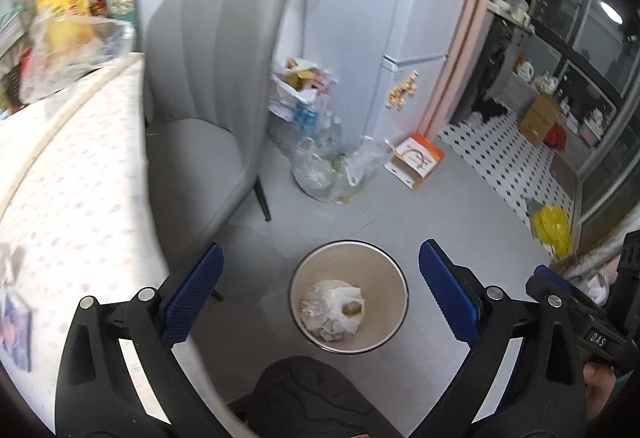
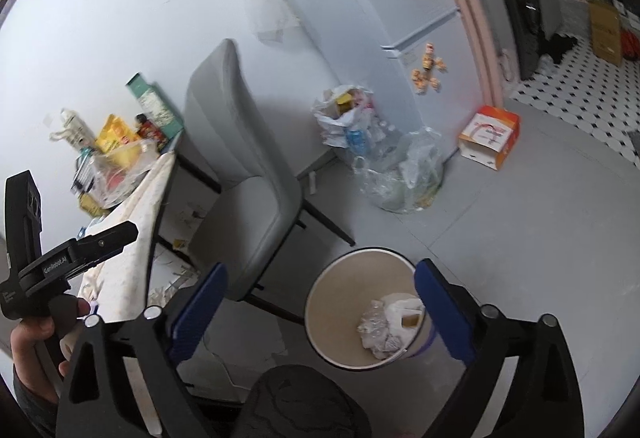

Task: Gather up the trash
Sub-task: 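Carry the box and bottle over the bin and open both grippers, then move both tools back over the table toward the remaining trash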

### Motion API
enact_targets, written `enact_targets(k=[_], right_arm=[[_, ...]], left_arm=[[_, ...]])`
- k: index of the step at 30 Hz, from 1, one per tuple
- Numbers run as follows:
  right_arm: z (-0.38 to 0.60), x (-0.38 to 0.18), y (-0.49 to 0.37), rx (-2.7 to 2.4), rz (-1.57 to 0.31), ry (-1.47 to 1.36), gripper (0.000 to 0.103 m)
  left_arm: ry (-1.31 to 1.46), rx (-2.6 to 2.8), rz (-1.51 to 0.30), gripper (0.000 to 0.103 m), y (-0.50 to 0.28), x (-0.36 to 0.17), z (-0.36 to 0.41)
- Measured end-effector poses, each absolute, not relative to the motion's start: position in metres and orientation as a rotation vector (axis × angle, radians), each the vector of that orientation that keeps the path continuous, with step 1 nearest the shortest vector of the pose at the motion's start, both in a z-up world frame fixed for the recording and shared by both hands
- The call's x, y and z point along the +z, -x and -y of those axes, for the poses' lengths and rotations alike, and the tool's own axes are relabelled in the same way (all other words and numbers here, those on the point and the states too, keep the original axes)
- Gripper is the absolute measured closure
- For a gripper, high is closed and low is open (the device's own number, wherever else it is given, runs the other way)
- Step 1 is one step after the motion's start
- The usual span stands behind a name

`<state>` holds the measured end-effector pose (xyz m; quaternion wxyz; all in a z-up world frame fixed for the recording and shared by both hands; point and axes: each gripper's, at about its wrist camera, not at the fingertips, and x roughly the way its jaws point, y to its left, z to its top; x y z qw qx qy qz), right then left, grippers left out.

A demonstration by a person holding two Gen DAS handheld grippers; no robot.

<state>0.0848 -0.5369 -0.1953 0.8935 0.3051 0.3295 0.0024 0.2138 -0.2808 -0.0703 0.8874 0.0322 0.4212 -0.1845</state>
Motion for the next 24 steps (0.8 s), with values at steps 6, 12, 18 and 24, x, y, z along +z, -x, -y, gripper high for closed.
enact_targets(k=[6, 12, 18, 24], right_arm=[[0.496, -0.176, -0.102, 0.093, -0.694, -0.61, 0.008], [0.45, -0.152, -0.115, 0.161, -0.702, -0.549, 0.008], [0.404, -0.129, -0.125, 0.223, -0.72, -0.477, 0.008], [0.36, -0.109, -0.134, 0.281, -0.722, -0.408, 0.008]], left_arm=[[0.007, -0.306, -0.84, 0.006, -0.206, -0.055, 0.22], [0.081, -0.228, -0.787, 0.006, -0.194, -0.042, 0.162], [0.149, -0.155, -0.738, 0.006, -0.182, -0.033, 0.107], [0.222, -0.073, -0.708, 0.006, -0.169, -0.032, 0.054]])
